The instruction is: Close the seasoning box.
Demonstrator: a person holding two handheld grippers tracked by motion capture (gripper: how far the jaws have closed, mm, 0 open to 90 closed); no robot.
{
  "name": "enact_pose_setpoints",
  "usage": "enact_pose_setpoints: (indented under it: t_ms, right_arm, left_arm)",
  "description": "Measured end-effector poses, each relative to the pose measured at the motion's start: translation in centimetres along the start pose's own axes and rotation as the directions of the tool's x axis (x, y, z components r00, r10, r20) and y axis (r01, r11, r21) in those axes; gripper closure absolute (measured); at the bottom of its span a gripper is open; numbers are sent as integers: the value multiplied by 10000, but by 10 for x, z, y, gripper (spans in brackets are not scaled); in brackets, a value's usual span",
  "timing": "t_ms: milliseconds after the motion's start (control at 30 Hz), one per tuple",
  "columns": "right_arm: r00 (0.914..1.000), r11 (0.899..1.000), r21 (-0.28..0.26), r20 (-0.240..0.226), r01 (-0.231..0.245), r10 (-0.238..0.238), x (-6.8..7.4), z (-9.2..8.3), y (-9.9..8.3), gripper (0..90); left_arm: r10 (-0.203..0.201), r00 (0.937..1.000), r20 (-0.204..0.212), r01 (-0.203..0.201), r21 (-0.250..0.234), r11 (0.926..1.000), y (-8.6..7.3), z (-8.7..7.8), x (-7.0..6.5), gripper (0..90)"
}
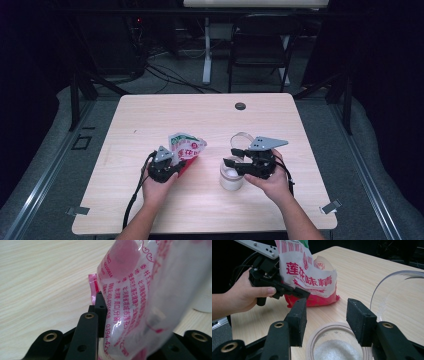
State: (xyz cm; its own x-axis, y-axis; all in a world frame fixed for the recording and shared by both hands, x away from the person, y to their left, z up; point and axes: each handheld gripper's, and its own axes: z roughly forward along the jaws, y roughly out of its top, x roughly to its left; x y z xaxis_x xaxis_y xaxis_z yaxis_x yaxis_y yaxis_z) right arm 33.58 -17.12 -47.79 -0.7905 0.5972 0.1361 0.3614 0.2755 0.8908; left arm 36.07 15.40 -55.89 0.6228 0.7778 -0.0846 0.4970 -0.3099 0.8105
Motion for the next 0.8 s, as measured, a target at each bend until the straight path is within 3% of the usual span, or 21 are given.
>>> enact_pose_setpoints:
  t_ms: [467, 600, 800]
  right_arm:
    - [10000, 10000, -32, -52, -22, 22, 0, 2, 2, 505]
    - [9999, 10000, 2, -99, 15, -15, 0, 3, 3, 505]
    - [9999, 10000, -57, -138, 9, -10, 1, 6, 4, 505]
  left_arm:
    - [-312, 9948, -973, 270, -440, 9987, 1, -24, 19, 774]
    - [-581, 9892, -1348, 505, -586, 9970, -2, -33, 30, 774]
    - [-890, 9751, -2033, 775, -638, 9949, -7, -45, 45, 774]
